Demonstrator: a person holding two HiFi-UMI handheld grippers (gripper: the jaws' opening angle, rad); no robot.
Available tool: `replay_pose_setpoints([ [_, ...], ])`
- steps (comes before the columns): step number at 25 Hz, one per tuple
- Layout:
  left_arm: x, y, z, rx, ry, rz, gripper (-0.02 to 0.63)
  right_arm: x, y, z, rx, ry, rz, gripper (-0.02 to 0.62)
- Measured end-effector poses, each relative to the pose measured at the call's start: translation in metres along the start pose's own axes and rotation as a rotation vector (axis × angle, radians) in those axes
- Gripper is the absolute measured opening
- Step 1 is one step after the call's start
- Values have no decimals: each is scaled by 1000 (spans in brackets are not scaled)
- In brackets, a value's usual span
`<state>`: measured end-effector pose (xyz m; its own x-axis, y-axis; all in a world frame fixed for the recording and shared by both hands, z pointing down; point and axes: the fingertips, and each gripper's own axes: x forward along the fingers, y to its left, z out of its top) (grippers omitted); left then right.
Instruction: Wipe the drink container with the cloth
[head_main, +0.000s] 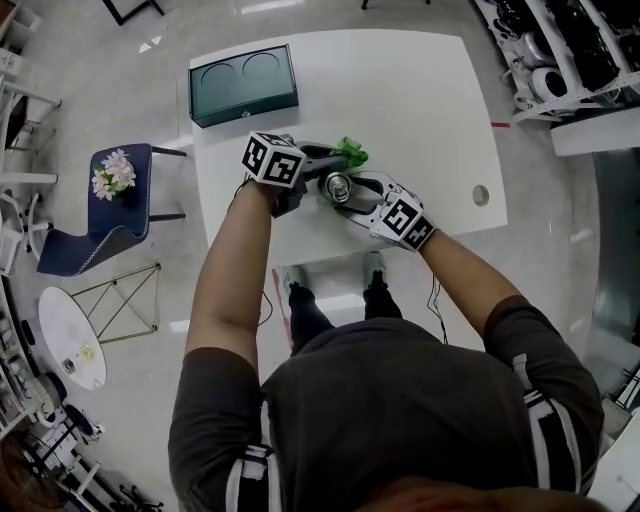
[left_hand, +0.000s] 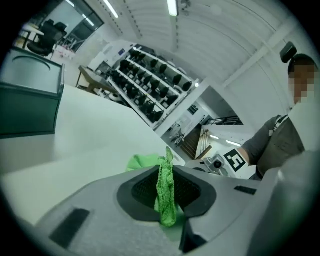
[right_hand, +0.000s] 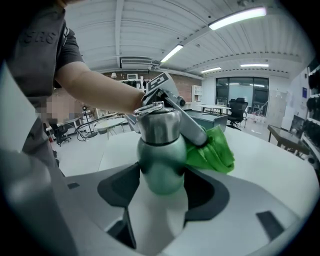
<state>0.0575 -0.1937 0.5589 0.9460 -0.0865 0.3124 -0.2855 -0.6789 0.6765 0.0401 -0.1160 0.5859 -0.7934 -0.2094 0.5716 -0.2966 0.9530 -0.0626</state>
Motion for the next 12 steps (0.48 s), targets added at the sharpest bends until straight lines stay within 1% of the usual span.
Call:
replay_pose_setpoints([
  [2, -10, -1, -4, -52, 10, -39, 48, -1, 0, 0, -2, 2, 3, 270],
  [3, -17, 2, -8, -86, 6, -43, 48, -1, 0, 0, -3, 2, 5, 270],
  [5, -31, 10, -22, -138, 17, -25, 46, -2, 0, -1, -2, -1, 10, 270],
  [7, -43, 12, -37, -160, 30, 1, 46, -3, 0, -1, 1, -5, 13, 270],
  [12, -63, -6, -67, -182, -13, 32, 47, -2, -1, -2, 1, -4, 13, 270],
])
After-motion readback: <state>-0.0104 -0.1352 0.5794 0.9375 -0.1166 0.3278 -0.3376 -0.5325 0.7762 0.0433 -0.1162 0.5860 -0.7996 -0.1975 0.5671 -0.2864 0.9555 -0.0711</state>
